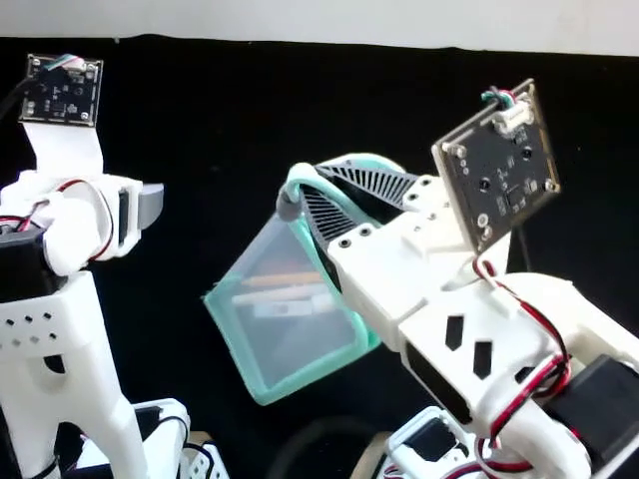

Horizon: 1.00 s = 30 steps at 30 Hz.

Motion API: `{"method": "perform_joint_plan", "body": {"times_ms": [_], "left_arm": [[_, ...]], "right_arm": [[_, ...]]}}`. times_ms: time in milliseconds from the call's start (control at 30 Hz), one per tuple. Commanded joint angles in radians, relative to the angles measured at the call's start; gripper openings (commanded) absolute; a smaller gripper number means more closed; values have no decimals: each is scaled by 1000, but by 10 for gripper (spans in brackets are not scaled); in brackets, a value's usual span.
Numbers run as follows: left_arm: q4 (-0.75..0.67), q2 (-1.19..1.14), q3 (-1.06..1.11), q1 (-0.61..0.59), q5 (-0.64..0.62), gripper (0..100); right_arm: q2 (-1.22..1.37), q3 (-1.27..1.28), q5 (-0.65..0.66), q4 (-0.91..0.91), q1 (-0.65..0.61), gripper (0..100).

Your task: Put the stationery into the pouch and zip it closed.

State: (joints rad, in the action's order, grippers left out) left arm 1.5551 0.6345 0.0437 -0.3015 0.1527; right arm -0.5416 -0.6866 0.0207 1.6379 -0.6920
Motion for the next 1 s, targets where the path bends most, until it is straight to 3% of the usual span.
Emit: {"method": "perform_joint_plan", "body": {"times_ms": [0,233,667,967], "left_arm": [[2,8,-93,-8,3,270],[32,8,-232,30,3,270],[71,8,-234,62,3,270],[63,2,-234,61,3,270]], "right_arm": [[-10,-27,-12,4,-13,7],[2,-24,-9,-8,-113,7],[105,-27,-6,-19,-311,7],[111,-38,37,30,-360,7]]}}
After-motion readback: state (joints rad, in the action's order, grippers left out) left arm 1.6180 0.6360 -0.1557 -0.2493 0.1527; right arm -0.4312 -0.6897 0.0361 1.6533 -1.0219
